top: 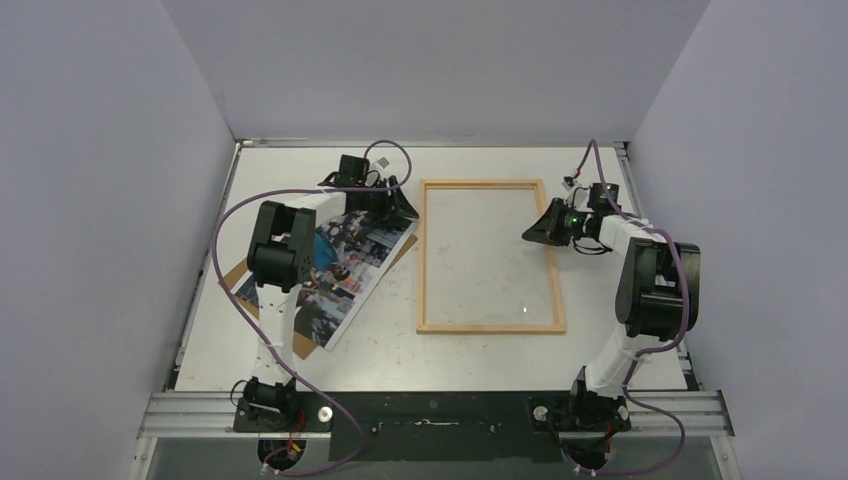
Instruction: Put the photo into the frame
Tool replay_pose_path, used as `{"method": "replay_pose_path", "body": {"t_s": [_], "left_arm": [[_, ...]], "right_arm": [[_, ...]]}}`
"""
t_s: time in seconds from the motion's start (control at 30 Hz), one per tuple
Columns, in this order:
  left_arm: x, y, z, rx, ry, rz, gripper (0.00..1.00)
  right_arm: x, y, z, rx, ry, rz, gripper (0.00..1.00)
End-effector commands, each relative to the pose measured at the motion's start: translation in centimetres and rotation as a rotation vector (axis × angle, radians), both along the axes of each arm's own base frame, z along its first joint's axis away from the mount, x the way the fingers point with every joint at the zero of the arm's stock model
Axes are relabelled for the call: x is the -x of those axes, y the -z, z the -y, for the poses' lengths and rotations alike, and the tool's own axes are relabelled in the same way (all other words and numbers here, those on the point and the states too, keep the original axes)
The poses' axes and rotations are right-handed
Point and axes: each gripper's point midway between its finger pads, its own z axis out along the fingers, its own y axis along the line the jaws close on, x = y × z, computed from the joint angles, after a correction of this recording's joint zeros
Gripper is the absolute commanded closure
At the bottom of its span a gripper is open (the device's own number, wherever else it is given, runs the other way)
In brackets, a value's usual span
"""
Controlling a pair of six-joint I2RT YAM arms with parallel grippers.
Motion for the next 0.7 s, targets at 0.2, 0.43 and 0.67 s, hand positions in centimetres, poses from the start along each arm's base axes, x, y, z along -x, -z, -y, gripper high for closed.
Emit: {"method": "replay_pose_path", "body": {"t_s": [0.2, 0.43, 0.67], "left_arm": [[-0.6, 1.3, 0.7, -0.020, 0.036, 0.053, 0.54], [-0.9, 1.6, 0.8, -0.018, 0.028, 0.046, 0.61], [-1.4, 1.8, 1.1, -0.013, 0.036, 0.055, 0.61]], "right_arm": [[-2.3, -1.7, 1.7, -0.017, 0.096, 0.174, 1.00], [-3.0, -2.3, 1.9, -0.065, 0.154, 0.229, 1.00], [-3.0, -2.8, 1.1, -0.125, 0.133, 0.259, 1.00]]}}
